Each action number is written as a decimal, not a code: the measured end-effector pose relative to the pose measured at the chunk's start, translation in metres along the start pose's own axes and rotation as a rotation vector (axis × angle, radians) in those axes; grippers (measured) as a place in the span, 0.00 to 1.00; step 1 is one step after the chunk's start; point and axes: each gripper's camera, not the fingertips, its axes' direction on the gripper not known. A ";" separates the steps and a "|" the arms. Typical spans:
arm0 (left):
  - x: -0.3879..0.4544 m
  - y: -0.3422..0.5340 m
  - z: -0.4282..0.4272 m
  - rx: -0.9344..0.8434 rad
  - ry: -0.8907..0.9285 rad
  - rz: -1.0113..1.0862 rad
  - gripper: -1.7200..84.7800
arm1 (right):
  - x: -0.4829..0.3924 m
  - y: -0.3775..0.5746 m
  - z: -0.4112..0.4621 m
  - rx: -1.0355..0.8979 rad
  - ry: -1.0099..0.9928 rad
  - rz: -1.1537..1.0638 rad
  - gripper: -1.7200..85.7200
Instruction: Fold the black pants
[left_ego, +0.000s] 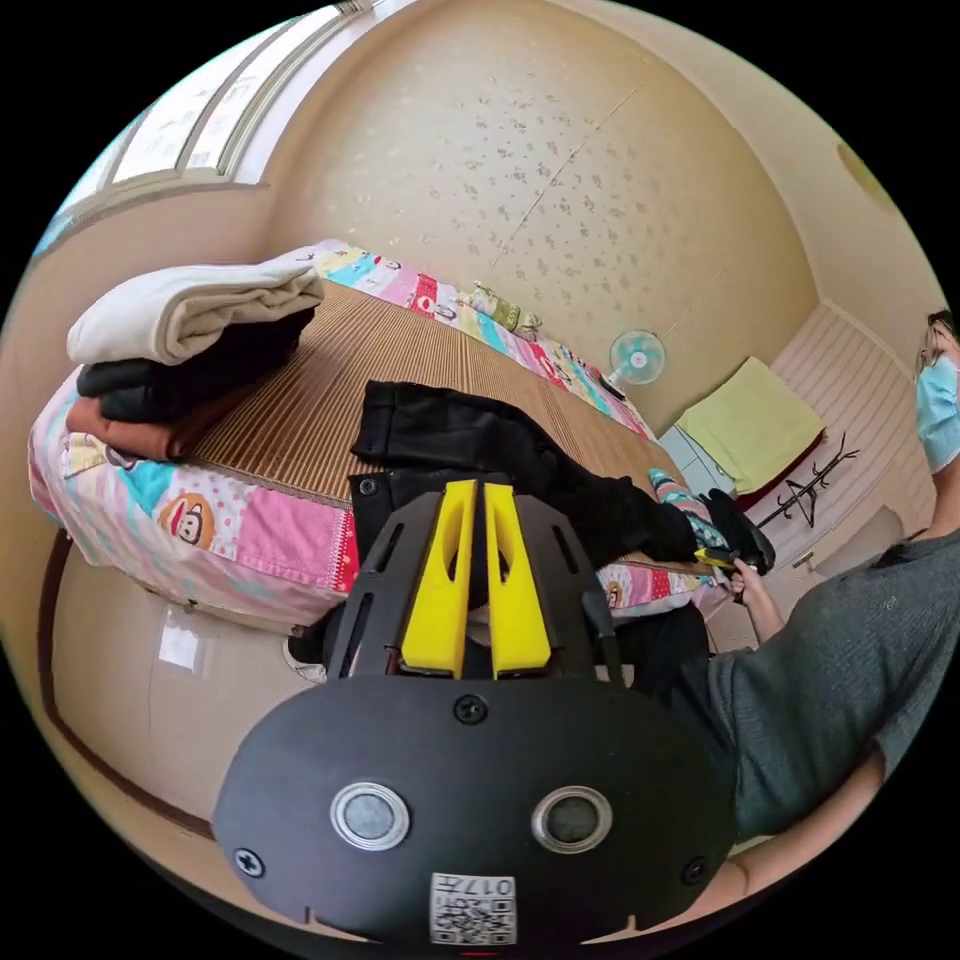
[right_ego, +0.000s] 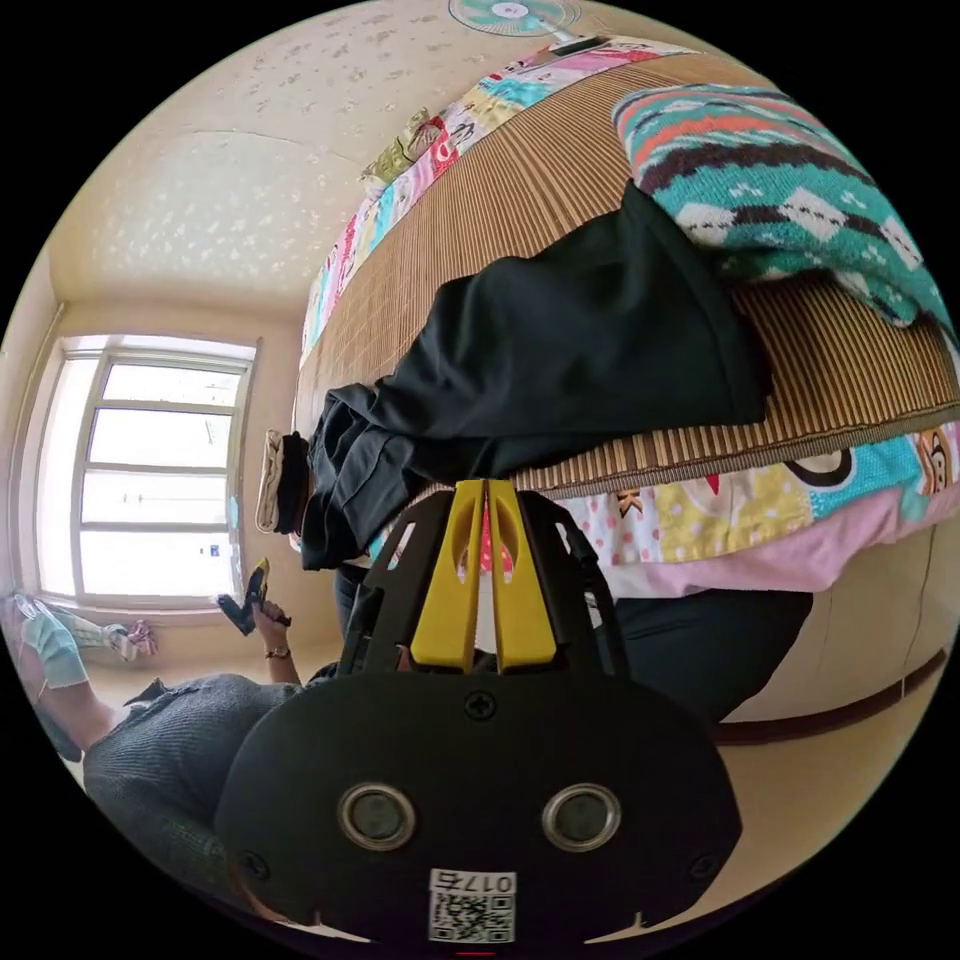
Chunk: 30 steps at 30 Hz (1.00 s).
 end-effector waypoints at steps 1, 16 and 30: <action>0.006 -0.028 0.037 -0.097 0.007 0.002 0.03 | -0.007 -0.005 0.000 0.000 -0.009 -0.018 0.03; -0.118 -0.216 0.243 -0.560 -0.724 -0.002 0.01 | -0.054 0.001 -0.036 -0.125 0.251 -0.089 0.05; 0.027 -0.051 0.155 -0.237 0.138 0.180 0.09 | -0.075 -0.096 0.046 -0.276 -0.034 -0.140 0.07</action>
